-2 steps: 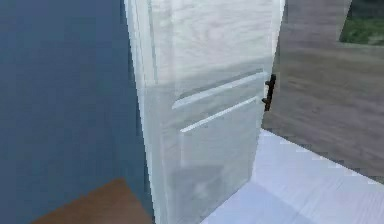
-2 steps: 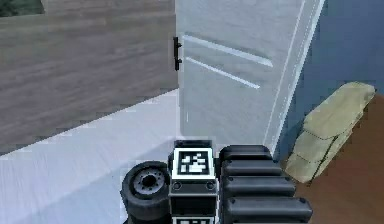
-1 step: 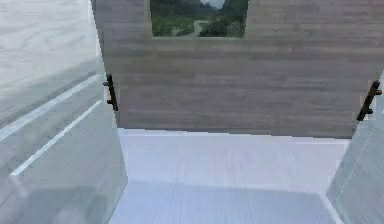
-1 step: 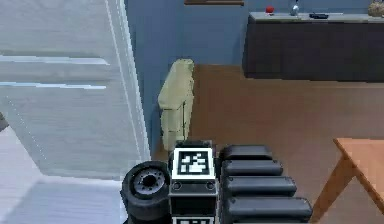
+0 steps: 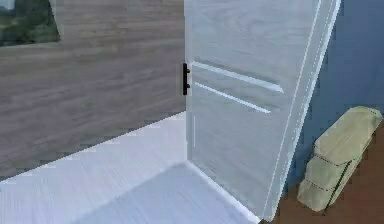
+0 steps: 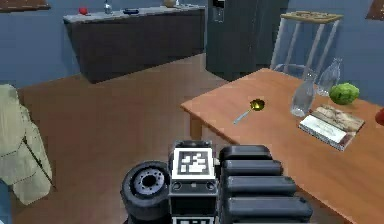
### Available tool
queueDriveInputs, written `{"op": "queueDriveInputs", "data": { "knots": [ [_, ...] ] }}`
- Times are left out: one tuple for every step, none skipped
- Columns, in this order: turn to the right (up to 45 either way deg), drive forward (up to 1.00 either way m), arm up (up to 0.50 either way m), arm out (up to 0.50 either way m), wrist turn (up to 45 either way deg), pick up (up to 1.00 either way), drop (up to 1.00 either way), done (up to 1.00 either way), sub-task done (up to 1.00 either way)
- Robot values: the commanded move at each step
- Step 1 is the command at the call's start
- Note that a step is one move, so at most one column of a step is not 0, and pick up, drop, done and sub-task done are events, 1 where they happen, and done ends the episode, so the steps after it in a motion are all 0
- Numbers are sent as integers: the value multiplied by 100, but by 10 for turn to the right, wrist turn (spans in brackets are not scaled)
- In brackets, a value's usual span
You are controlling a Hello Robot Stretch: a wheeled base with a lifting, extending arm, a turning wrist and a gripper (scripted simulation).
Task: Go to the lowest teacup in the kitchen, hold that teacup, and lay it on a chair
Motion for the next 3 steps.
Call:
{"op": "queueDriveInputs", "data": {
  "knots": [
    [390, 0, 0, 0, 0, 0, 0, 0, 0],
    [0, 0, 0, 30, 0, 0, 0, 0, 0],
    [0, 0, 0, 0, 450, 0, 0, 0, 0]
  ]
}}
